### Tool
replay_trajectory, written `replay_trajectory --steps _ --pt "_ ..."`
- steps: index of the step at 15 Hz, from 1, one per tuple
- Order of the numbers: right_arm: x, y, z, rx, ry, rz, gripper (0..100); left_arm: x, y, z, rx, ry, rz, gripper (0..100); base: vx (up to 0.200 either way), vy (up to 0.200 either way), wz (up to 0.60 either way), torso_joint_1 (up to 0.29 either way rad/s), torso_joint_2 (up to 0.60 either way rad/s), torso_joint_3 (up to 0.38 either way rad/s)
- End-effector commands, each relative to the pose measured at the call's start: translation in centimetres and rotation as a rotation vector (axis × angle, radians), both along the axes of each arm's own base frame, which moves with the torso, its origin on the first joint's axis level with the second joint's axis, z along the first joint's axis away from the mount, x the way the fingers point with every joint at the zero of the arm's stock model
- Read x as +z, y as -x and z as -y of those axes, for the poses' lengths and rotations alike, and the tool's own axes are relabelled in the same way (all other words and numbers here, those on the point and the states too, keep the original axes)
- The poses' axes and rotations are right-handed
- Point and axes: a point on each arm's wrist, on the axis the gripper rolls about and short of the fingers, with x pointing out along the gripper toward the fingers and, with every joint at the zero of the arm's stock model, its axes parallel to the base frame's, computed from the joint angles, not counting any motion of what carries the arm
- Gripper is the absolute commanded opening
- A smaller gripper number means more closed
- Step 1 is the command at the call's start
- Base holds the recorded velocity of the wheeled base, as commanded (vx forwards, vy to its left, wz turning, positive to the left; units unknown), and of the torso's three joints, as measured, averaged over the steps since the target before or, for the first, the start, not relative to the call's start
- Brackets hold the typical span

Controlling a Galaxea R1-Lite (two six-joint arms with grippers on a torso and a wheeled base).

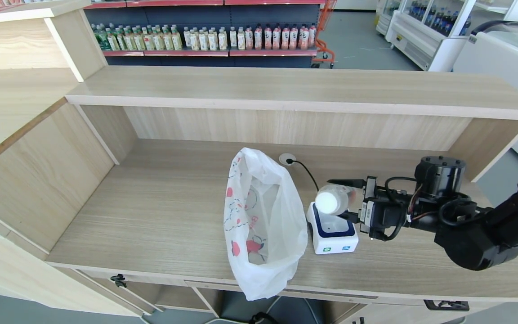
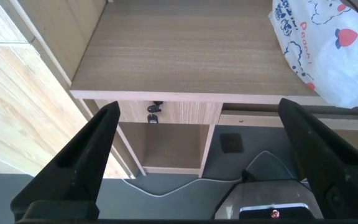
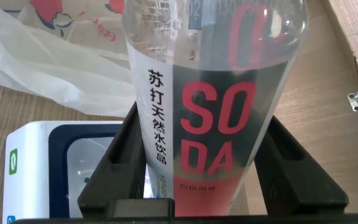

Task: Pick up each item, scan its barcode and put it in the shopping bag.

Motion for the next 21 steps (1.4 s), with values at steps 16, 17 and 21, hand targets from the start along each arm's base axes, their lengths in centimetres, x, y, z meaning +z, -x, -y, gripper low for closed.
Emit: replay_trajectory --steps 16,17,21 --pt "-1.3 -1.6 -1.1 0.131 -0.028 -0.002 0 0.0 0.0 0.0 0.0 -0.001 0.001 100 0.0 0.0 0.0 0.0 0.0 0.0" --pt "-0.8 -1.1 -0.9 0.126 -0.039 -0.01 0 0.0 0.0 0.0 0.0 0.0 0.0 100 0.0 0.0 0.0 0.0 0.0 0.0" --pt "5.6 2.5 1.2 0.065 -0.204 -0.104 0 0.0 0.0 0.0 0.0 0.0 0.0 100 0.0 0.0 0.0 0.0 0.0 0.0"
